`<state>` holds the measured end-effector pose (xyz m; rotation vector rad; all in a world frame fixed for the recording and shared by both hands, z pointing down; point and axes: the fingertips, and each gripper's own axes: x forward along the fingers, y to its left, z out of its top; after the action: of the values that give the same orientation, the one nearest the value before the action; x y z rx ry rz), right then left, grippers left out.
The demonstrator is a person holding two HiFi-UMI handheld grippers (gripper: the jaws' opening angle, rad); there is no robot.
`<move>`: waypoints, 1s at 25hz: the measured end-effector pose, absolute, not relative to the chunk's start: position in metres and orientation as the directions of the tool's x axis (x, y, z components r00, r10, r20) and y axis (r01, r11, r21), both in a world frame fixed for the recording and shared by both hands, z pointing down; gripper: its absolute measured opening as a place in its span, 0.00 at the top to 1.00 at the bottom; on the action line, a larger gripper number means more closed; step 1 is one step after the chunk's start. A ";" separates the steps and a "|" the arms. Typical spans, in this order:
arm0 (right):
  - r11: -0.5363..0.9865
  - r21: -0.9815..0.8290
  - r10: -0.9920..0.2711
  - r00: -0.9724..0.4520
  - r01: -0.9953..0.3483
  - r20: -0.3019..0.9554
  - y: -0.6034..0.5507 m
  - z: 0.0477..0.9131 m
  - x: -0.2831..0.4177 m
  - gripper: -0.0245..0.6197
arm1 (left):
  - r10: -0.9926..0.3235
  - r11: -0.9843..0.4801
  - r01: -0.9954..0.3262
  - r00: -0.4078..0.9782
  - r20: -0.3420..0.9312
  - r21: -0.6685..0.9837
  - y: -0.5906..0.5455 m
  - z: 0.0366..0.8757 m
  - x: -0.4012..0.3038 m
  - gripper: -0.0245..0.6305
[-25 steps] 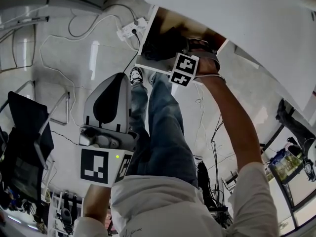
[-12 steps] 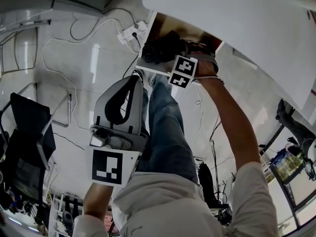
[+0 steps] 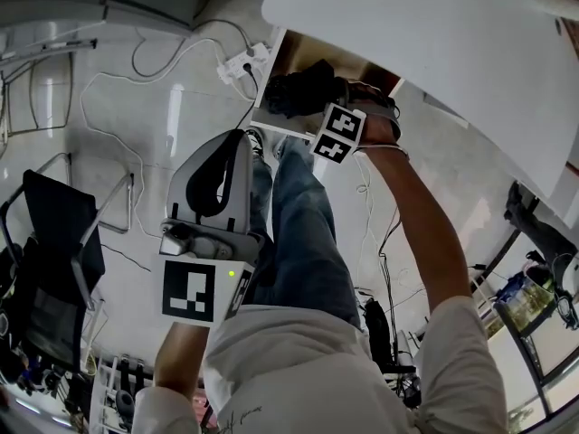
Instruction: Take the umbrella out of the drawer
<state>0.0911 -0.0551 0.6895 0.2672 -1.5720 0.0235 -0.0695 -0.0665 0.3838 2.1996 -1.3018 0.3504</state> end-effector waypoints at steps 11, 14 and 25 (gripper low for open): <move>0.964 0.154 -0.158 0.000 -0.215 0.987 -0.053 0.668 0.085 0.53 | -0.743 -0.342 -0.881 0.467 0.480 0.328 -0.064 0.368 -0.091 0.93; 0.958 0.158 -0.164 -0.006 -0.238 0.987 -0.054 0.659 0.085 0.53 | -0.745 -0.338 -0.881 0.466 0.477 0.332 -0.064 0.364 -0.092 0.93; 0.936 0.165 -0.184 -0.031 -0.312 0.982 -0.050 0.626 0.082 0.53 | -0.749 -0.333 -0.876 0.471 0.466 0.350 -0.058 0.344 -0.091 0.93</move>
<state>0.0817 -0.0501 0.6256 0.3892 -1.6123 0.1065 -0.0914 -0.0580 0.3442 2.1633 -1.3427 0.2968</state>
